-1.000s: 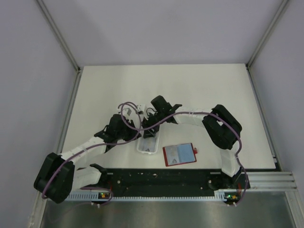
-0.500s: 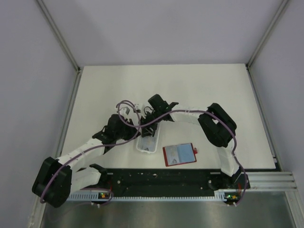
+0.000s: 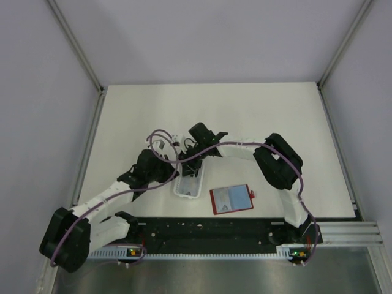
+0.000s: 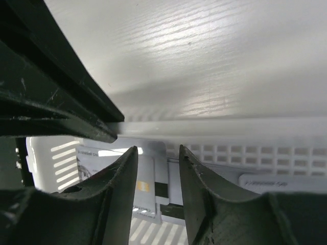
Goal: Put the credit cards into the card holder
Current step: Pick up the credit card from the storage box.
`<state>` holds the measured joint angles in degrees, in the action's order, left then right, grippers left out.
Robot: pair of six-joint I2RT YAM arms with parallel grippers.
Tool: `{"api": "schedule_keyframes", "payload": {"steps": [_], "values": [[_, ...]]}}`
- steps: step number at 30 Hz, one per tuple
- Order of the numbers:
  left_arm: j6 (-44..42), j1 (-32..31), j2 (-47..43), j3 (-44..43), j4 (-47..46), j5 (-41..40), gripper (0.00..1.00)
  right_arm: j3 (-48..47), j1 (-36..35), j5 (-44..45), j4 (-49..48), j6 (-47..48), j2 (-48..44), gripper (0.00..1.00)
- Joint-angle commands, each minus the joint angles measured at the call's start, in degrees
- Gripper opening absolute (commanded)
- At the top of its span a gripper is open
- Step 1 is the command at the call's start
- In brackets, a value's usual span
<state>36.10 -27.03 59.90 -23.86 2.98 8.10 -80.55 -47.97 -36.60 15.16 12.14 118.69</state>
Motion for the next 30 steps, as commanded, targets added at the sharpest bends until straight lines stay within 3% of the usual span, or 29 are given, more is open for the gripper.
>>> {"api": "schedule_keyframes", "payload": {"steps": [1,30], "values": [[0.6,1.2,-2.2,0.2,-4.5,-3.4,0.0,1.2,-1.5,-3.0,3.9,-1.7,0.5,0.36],[1.3,1.6,0.7,0.8,-6.1,-2.9,0.0,7.7,-1.3,-15.0,4.0,-3.3,-7.8,0.21]]}}
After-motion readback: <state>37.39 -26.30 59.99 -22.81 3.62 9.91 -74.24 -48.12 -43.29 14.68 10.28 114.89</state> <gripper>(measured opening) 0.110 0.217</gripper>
